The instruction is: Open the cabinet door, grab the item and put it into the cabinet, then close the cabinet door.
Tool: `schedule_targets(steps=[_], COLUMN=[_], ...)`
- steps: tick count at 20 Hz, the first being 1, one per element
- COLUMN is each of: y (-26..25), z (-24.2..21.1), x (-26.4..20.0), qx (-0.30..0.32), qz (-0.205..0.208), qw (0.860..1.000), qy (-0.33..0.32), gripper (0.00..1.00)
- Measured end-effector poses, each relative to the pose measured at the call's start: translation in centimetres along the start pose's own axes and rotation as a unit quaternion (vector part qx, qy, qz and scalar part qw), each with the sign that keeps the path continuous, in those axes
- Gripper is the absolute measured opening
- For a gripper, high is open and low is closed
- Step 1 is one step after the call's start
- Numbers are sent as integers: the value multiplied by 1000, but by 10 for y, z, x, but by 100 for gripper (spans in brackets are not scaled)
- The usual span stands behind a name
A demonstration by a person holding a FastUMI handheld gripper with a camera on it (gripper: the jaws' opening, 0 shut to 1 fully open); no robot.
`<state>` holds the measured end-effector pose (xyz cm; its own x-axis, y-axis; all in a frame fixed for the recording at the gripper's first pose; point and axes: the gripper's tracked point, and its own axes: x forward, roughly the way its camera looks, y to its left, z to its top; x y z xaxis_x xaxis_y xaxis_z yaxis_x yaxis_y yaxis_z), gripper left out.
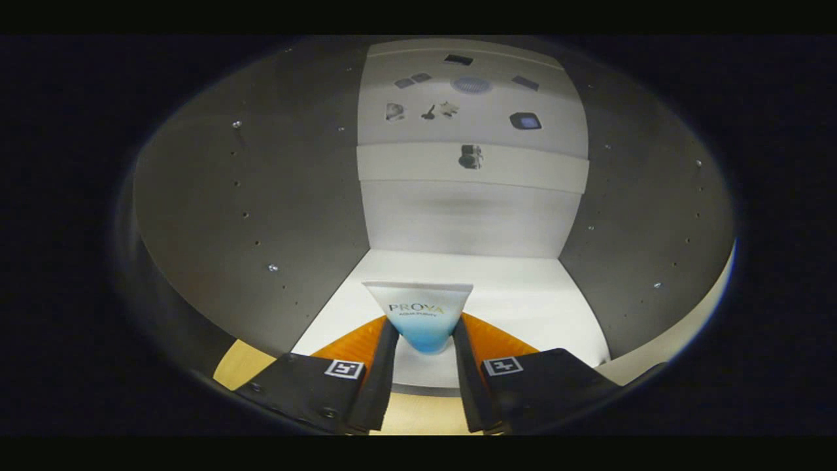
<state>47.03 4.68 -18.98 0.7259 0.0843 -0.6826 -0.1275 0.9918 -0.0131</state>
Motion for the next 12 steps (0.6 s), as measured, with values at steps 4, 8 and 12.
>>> schedule_targets(steps=[4,8,12], y=[3,4,3], z=[2,3,16], x=[10,10,-8], qx=[6,-6,-13], qz=[-4,-16,-26], qw=[1000,1000,998], qy=[-10,-17,-47], gripper=[56,99,99])
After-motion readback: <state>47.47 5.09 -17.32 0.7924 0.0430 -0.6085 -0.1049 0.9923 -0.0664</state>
